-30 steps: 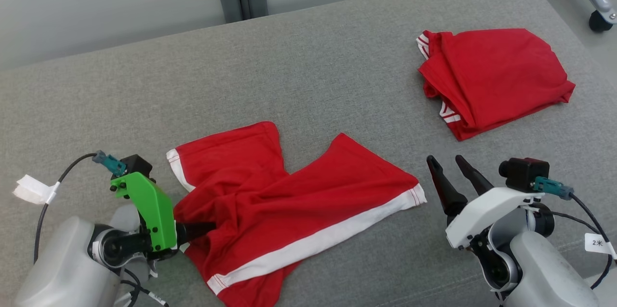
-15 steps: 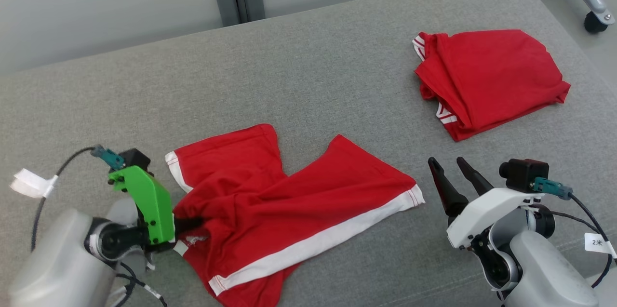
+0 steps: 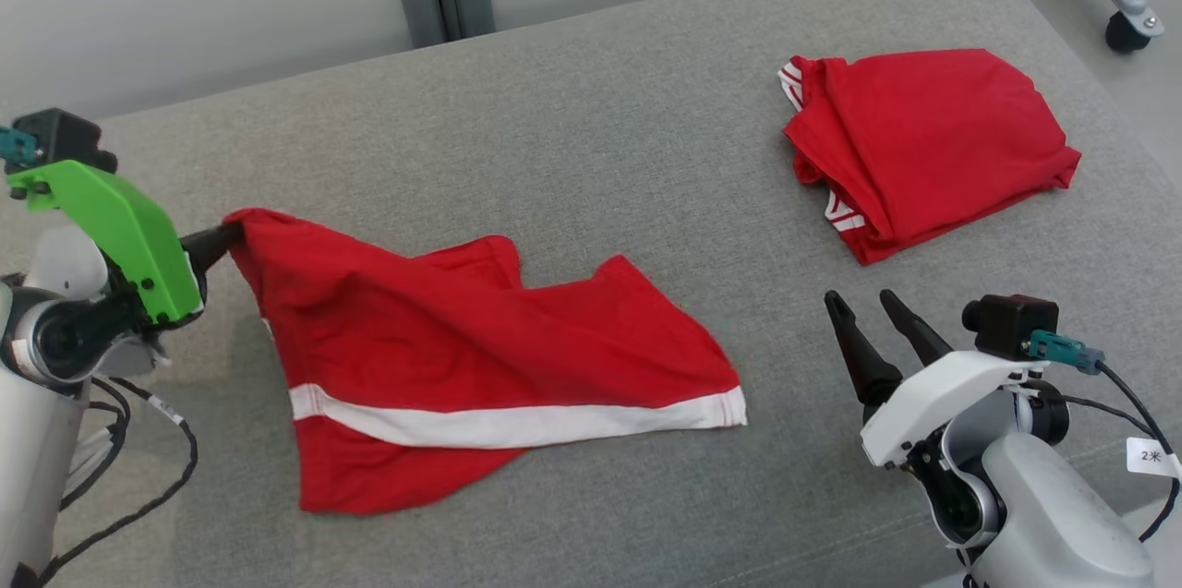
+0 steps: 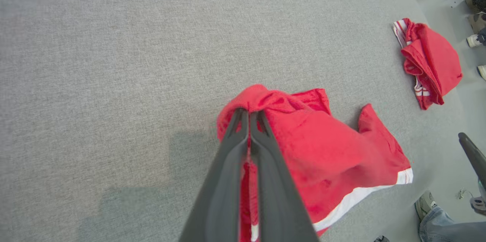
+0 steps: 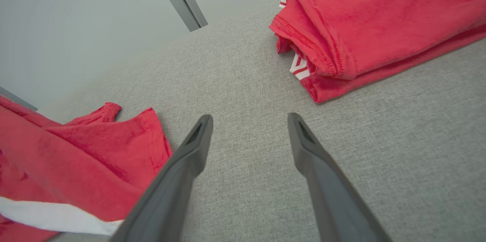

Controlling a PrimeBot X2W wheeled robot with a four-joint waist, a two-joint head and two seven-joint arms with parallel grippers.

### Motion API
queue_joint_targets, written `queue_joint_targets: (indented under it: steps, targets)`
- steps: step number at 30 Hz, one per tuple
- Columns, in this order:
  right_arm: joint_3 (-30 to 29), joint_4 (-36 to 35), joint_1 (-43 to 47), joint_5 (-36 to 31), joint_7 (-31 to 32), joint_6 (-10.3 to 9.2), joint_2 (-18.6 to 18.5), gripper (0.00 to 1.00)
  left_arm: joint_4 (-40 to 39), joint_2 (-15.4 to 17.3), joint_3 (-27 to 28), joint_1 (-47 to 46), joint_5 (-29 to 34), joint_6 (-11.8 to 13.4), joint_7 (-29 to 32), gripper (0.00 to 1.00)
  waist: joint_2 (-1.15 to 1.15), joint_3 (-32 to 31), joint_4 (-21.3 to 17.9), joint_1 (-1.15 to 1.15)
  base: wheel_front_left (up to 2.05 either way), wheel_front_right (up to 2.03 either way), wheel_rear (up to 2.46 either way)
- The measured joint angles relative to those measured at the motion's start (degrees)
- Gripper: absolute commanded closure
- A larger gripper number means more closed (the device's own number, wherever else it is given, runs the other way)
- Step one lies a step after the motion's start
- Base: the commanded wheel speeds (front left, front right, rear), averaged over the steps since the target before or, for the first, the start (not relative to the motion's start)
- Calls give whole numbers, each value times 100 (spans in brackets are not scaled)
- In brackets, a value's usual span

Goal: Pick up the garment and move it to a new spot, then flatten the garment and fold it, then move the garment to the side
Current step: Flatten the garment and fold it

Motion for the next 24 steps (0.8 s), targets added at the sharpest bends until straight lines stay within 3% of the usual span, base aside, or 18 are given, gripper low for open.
queue_joint_targets:
  steps: [6, 7, 8, 13, 17, 22, 24]
  targets:
    - [34, 2, -91, 10, -23, 0, 5, 0, 635, -56, -22, -242, 201, 0, -539, 100, 0, 109, -142, 0, 0, 0, 0]
    - [44, 10, -100, 10, -24, 0, 11, 0, 781, -94, -27, -257, 196, 0, -565, 28, 0, 118, -165, 0, 0, 0, 0]
    - [53, 24, -100, 11, -24, 0, 16, 0, 917, -137, -66, -255, 171, 0, -552, 0, 0, 118, -183, 0, 0, 0, 0]
    - [40, 99, -63, 29, -58, 0, -7, 0, 1021, -177, -296, -243, 81, 0, -493, 0, 0, 15, -161, 0, 0, 0, 0]
    - [55, 48, -14, 22, -196, 0, -2, 0, 641, 96, -558, -198, 248, 0, -910, 0, 0, -130, -69, 0, 0, 0, 0]
    - [-7, -75, 189, -60, -563, 0, -36, 0, -191, 357, -578, 327, 694, 3, -2561, 0, 0, -398, 69, 0, 0, 0, 0]
    - [-29, -168, 287, -112, -671, 0, -62, 0, -437, 370, -379, 608, 888, 254, -3319, 0, 0, -480, 153, 0, 0, 0, 0]
